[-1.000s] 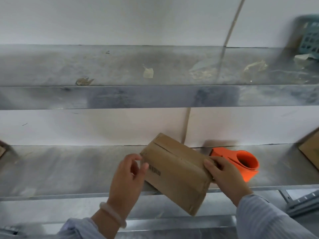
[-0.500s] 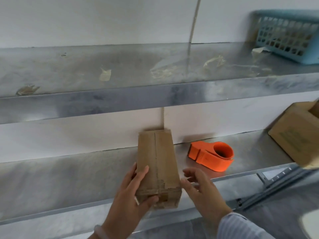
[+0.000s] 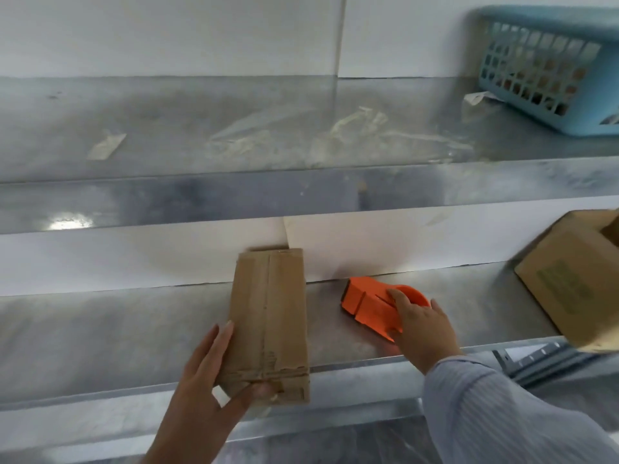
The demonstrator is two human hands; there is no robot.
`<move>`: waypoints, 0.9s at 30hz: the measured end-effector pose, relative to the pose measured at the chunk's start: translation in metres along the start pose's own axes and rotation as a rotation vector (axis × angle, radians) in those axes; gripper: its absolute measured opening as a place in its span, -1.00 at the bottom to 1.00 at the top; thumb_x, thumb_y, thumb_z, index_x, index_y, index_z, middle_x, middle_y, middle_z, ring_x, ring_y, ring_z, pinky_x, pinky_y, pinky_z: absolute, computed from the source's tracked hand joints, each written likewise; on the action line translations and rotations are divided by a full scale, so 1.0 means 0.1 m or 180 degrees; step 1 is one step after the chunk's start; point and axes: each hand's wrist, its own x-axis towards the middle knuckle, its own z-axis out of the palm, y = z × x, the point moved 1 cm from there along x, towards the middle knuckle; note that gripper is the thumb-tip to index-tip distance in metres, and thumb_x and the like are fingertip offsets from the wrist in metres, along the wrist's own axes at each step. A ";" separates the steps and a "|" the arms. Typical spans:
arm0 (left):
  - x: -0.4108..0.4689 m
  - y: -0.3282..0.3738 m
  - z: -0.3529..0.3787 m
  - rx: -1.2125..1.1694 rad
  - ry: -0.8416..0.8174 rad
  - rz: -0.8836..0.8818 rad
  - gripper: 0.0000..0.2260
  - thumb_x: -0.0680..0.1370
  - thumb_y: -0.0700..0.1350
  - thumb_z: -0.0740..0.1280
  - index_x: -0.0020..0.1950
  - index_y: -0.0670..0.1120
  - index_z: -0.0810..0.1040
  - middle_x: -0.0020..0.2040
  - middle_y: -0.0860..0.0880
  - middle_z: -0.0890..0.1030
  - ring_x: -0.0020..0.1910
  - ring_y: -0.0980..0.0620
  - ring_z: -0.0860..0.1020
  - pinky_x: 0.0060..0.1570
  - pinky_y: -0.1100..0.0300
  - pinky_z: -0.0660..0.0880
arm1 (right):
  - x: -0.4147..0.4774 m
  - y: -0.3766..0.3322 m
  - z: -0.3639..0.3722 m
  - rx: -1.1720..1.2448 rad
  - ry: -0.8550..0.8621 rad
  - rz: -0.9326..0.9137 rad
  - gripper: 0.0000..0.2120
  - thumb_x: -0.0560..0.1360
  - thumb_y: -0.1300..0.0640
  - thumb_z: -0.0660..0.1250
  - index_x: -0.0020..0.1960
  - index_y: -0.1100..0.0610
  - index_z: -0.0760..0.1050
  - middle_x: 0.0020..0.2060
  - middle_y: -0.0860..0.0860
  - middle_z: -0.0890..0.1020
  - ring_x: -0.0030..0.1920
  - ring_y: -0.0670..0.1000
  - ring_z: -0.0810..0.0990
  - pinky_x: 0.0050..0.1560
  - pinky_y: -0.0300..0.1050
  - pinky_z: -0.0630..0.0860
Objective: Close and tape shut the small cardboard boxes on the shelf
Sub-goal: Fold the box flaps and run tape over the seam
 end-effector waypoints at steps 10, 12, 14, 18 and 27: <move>0.05 0.75 -0.24 0.0621 0.1259 0.0792 -0.42 0.55 0.30 0.19 0.47 0.01 0.37 0.48 -0.04 0.35 0.43 -0.04 0.31 0.34 -0.10 0.33 | -0.35 0.08 -0.39 0.4739 -0.0431 0.1006 -0.48 0.43 0.09 0.46 0.34 0.18 0.47 0.01 0.10 0.70 0.02 0.14 0.68 0.14 0.12 0.58; 0.10 1.08 -0.20 0.0531 0.1267 0.1203 -0.47 0.57 0.25 0.18 0.45 -0.01 0.40 0.44 -0.03 0.38 0.42 0.00 0.34 0.41 0.11 0.29 | -0.53 -0.02 -0.54 0.6188 -0.0873 0.1209 -0.54 0.43 0.11 0.39 0.29 0.26 0.49 0.08 0.22 0.67 0.10 0.23 0.65 0.13 0.23 0.57; 0.15 1.33 -0.08 0.0380 0.0795 0.1340 -0.49 0.56 0.29 0.17 0.48 0.16 0.32 0.46 0.10 0.35 0.46 0.11 0.29 0.42 0.26 0.24 | -0.69 -0.17 -0.69 0.6977 -0.1194 0.0996 -0.49 0.33 0.10 0.54 0.20 0.31 0.56 0.09 0.28 0.65 0.09 0.27 0.65 0.05 0.32 0.58; 0.26 1.58 0.32 -0.0972 -0.0680 0.0410 -0.28 0.32 0.54 0.24 0.41 0.53 0.04 0.41 0.31 0.31 0.42 0.31 0.28 0.40 0.21 0.32 | -0.89 -0.41 -0.80 0.7628 -0.1615 0.0232 -0.44 0.04 0.06 0.73 -0.07 0.29 0.67 -0.18 0.23 0.68 -0.13 0.22 0.70 0.01 0.36 0.57; 0.30 1.65 0.43 -0.1549 -0.1324 0.0057 -0.06 0.12 0.50 0.43 0.36 0.36 0.05 0.16 0.41 0.48 0.24 0.37 0.43 0.13 0.50 0.38 | -1.03 -0.45 -0.88 0.7707 -0.1738 0.0286 -0.39 0.03 0.07 0.73 -0.03 0.32 0.65 -0.16 0.27 0.66 -0.09 0.33 0.68 -0.04 0.33 0.57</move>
